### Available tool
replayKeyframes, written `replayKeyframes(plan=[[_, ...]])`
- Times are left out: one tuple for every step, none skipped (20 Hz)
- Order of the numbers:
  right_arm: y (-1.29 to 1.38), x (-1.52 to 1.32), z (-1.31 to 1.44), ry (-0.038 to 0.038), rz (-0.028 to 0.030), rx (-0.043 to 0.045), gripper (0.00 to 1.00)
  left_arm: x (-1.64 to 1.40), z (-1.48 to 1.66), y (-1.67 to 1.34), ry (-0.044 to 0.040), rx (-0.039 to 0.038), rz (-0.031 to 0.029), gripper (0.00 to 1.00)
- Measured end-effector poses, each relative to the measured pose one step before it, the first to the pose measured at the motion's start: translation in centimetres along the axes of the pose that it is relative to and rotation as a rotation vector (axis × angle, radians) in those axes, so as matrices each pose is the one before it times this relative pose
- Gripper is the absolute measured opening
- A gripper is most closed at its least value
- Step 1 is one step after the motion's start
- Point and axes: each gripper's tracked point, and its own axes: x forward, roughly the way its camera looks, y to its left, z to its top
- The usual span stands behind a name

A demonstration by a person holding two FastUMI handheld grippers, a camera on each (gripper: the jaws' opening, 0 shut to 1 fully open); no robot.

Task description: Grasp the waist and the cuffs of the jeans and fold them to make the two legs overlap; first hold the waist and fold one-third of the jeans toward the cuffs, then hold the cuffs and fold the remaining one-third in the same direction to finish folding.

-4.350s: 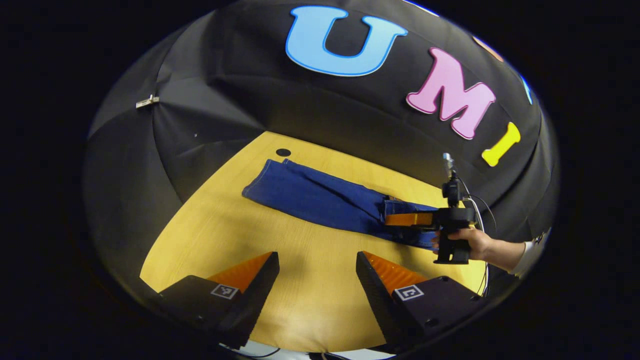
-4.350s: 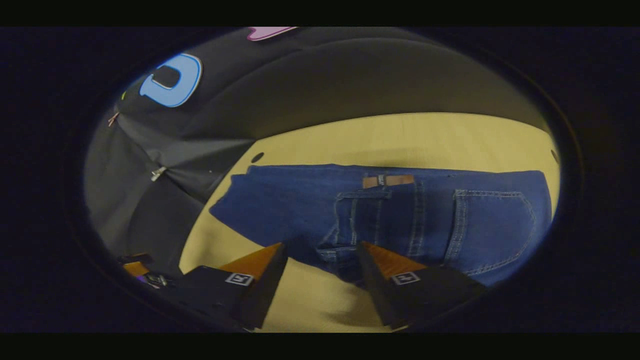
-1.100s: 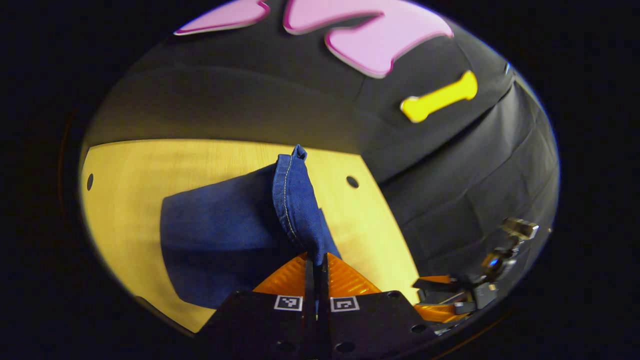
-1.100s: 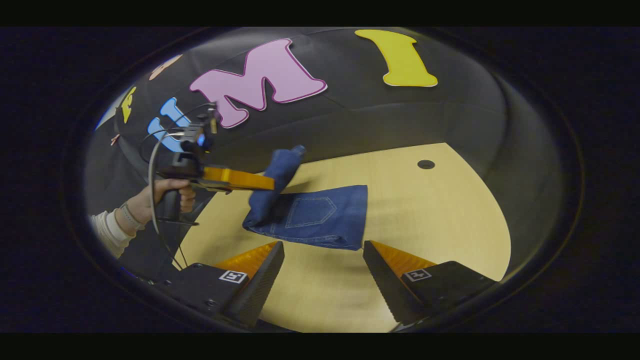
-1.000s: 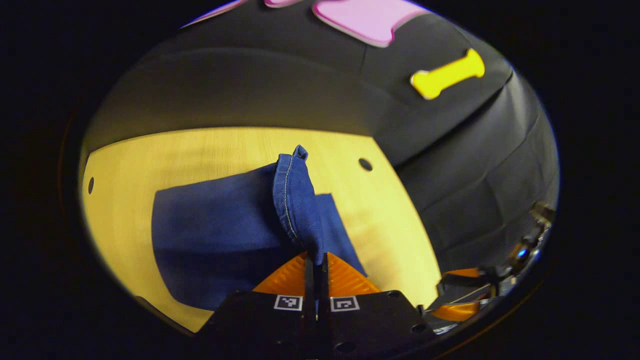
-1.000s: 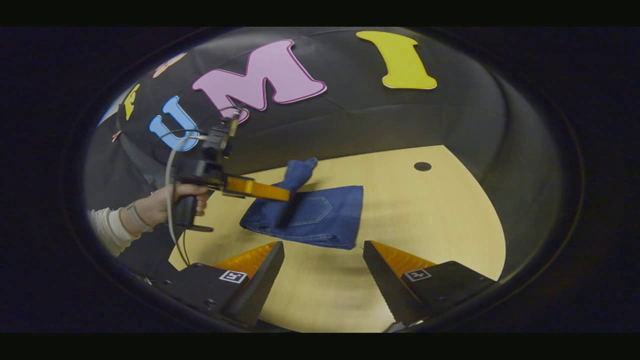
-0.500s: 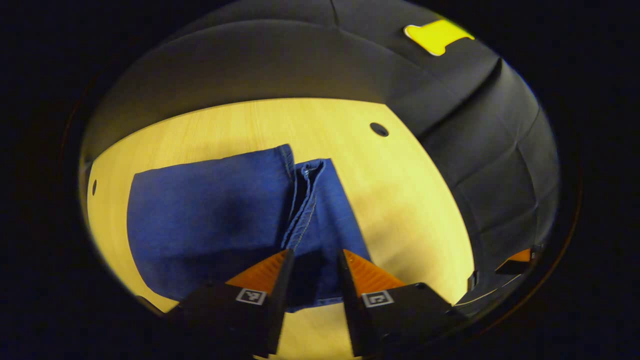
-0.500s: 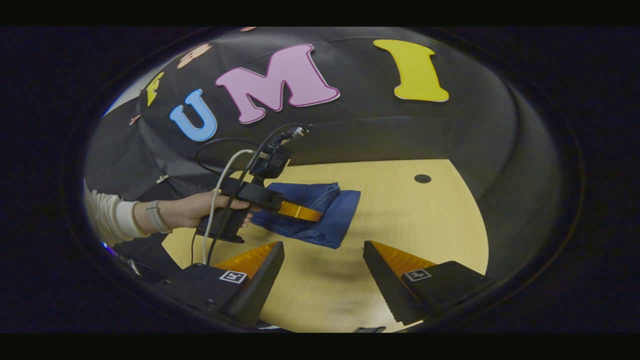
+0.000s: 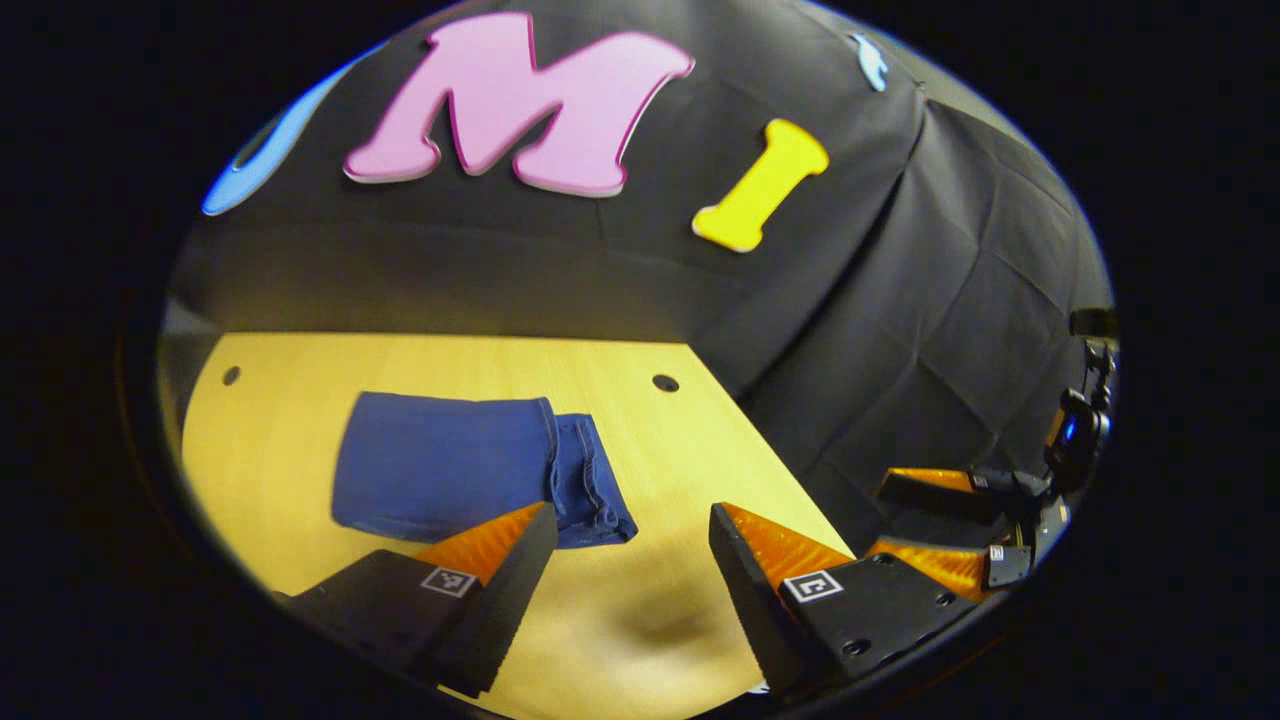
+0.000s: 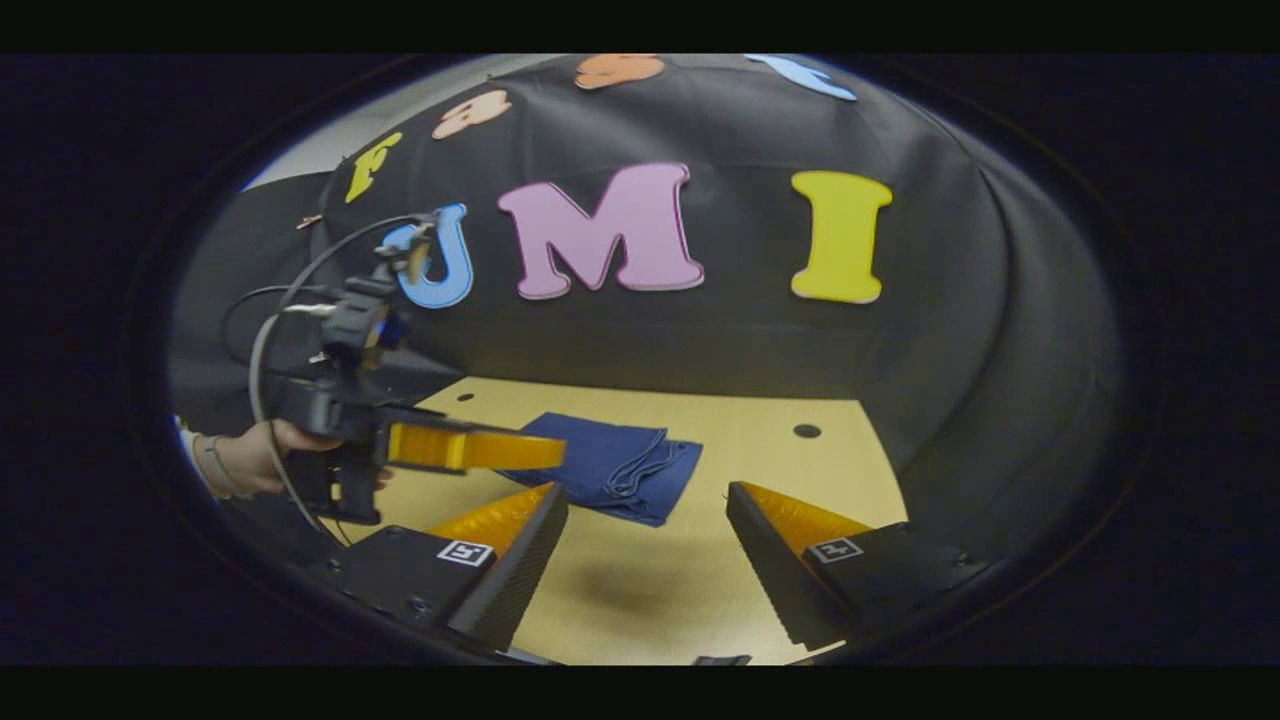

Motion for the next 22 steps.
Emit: replayKeyframes(plan=[[0.564, -1.509, 0.881, -0.02501, -0.01570, 0.00982, 0.98, -2.831, -0.545, -0.376, -0.03462, 0.00595, 0.02034, 0.96], [0.906, -1.631, 0.827, -0.02851, -0.00179, 0.01519, 0.98, -2.912, -0.222, -0.161, -0.04286, 0.00639, 0.02543, 0.95], [0.623, -1.565, 1.136, -0.03707, -0.01086, 0.00369, 0.98, -2.501, -0.118, -0.077, -0.04865, 0.00805, 0.02640, 0.95], [0.233, -1.544, 0.929, -0.03214, -0.01385, -0.00412, 0.98, -2.373, -0.099, 0.024, -0.04294, 0.00535, 0.03383, 0.96], [0.203, -1.542, 0.808, -0.02780, -0.02066, -0.00752, 0.98, -2.560, 0.015, -0.211, -0.03594, 0.00101, 0.03678, 0.96], [0.150, -1.602, 0.966, -0.02964, -0.01720, -0.00592, 0.97, -2.355, -0.039, -0.281, -0.03395, -0.00436, 0.02546, 0.96], [0.433, -1.712, 1.011, -0.03263, -0.01387, -0.00358, 0.98, -2.392, -0.102, 0.014, -0.02655, -0.00713, 0.01597, 0.96], [0.338, -1.508, 1.156, -0.03321, -0.01103, -0.00744, 0.98, -1.781, 0.266, 0.153, -0.02744, -0.00700, 0.01470, 0.96], [0.025, -1.315, 0.962, -0.02963, -0.01929, -0.01409, 0.97, -1.731, 0.015, 0.666, -0.02767, 0.00027, 0.01487, 0.96], [-0.149, -1.054, 0.864, -0.02563, -0.02021, -0.01585, 0.98, -1.589, 0.503, 0.351, -0.03311, 0.00859, 0.01648, 0.96], [0.201, -0.968, 1.019, -0.02533, -0.00901, -0.01485, 0.98, -1.712, 0.665, 0.121, -0.03284, 0.01347, 0.01419, 0.97], [0.322, -0.676, 0.895, -0.02617, -0.01008, -0.01547, 0.97, -1.350, 0.801, -0.061, -0.02835, 0.01590, 0.01271, 0.97], [0.284, -0.511, 0.834, -0.02467, -0.00717, -0.01539, 0.97, -1.051, 0.677, 0.048, -0.02767, 0.01666, 0.01368, 0.96], [0.413, -0.252, 0.659, -0.02116, -0.00009, -0.01264, 0.97, -0.634, 0.783, 0.096, -0.02601, 0.01501, 0.01565, 0.97], [1.070, -0.249, 1.041, -0.01820, 0.00598, -0.00802, 0.97, -0.514, 0.613, -0.214, -0.02237, 0.01525, 0.01338, 0.97], [0.757, 0.083, 0.743, -0.01195, 0.00857, 0.00044, 0.97, -0.549, 0.674, -0.129, -0.01643, 0.01293, 0.01335, 0.96], [0.557, 0.026, 0.477, -0.00588, 0.00849, 0.00386, 0.97, -0.458, 1.006, 0.061, -0.02554, 0.01244, 0.01189, 0.96], [0.491, -0.061, 0.507, -0.00975, 0.01057, 0.00551, 0.97, -0.303, 1.243, -0.001, -0.02506, 0.01479, 0.01408, 0.96], [0.269, 0.050, 0.340, -0.00705, 0.00447, 0.00468, 0.95, -0.141, 1.081, 0.245, -0.02785, 0.01306, 0.01713, 0.96], [0.070, 0.025, -0.223, 0.01489, 0.00854, 0.00494, 0.97, 0.030, 1.041, 0.048, -0.01363, 0.00941, 0.01411, 0.96], [0.097, -0.214, 0.045, 0.00178, 0.00950, 0.00470, 0.96, -0.138, 0.317, -0.236, -0.01410, 0.00218, 0.00386, 0.96], [-0.308, 0.070, 0.544, -0.01196, -0.00464, 0.00334, 0.96, 0.009, 0.702, -0.524, -0.02298, -0.00017, -0.00637, 0.97]])
